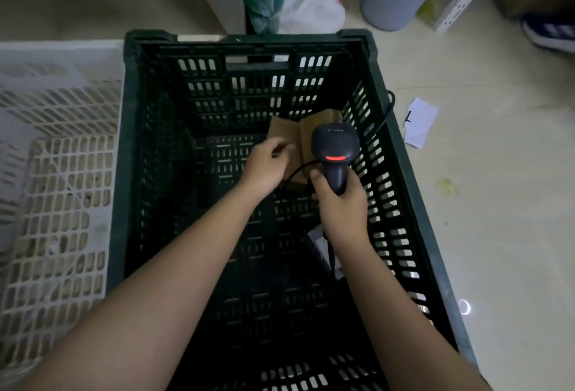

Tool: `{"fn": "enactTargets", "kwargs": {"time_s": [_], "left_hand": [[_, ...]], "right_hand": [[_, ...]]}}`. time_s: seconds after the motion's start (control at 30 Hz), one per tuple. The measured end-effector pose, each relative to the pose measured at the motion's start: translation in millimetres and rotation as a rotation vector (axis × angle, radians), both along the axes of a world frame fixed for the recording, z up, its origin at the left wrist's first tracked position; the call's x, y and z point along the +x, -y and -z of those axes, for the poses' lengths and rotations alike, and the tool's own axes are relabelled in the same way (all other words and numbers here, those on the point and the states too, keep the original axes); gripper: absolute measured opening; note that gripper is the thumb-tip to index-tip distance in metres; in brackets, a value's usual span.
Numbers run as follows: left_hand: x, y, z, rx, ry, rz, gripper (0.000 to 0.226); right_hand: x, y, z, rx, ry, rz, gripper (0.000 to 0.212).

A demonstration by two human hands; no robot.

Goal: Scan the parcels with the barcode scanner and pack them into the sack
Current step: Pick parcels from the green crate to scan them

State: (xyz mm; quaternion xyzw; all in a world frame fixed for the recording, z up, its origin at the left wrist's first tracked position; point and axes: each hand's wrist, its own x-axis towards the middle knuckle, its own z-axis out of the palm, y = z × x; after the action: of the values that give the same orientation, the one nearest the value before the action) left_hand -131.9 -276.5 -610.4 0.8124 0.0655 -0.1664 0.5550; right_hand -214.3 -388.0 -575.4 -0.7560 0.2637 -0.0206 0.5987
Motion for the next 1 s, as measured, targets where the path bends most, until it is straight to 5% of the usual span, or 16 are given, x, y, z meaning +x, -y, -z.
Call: {"fn": "enactTargets", "kwargs": {"time_s": [0.13,0.2,0.33,0.4,0.47,0.53,0.6,0.87,1.0], "left_hand": [[-26.8,-9.0,-30.0,-0.076,-0.163,-0.018,0.047],[-39.7,-13.9,-43.4,-0.207,-0.267,0.046,0.038],[-46.3,-25.1,-46.6,-0.181,-0.156,0.043,0.026],[-47.6,-33.8,-43.8,-0.107,-0.092,0.002,0.021],[-48.4,-44.4,-43.8,-0.022,-0.058,-0.023,0.018],[-48.2,-53.5,-46.5,0.002,-0.041,-0.051,0.020],[-48.1,-59.8,-54.0,-0.011,-0.024,-0.083,0.022],[-48.8,-63.4,-64.8,0.017,0.046,-0.067,0.029],[-50.0,-64.4,-57.0,-0.008,0.071,-0.065,0.029]], "right_hand": [[-3.2,-2.9,-6.7,0.104,0.025,-0.098,0.027],[-3.2,-6.1,-8.0,0.176,0.035,-0.214,0.044],[-3.9,-10.8,-8.4,0.188,-0.035,-0.541,0.069],[2.2,-8.5,-9.7,-0.107,0.018,-0.488,0.064],[21.4,-3.5,-7.8,-0.765,0.054,-0.588,0.064],[44.1,2.3,-5.1,-1.368,-0.155,-0.866,0.064],[56.2,6.5,-11.8,-1.599,-0.406,-1.063,0.052],[32.7,18.3,-14.6,-1.251,-0.622,-1.050,0.028],[47.4,16.1,17.2,-1.187,-0.360,-0.858,0.067]]}}
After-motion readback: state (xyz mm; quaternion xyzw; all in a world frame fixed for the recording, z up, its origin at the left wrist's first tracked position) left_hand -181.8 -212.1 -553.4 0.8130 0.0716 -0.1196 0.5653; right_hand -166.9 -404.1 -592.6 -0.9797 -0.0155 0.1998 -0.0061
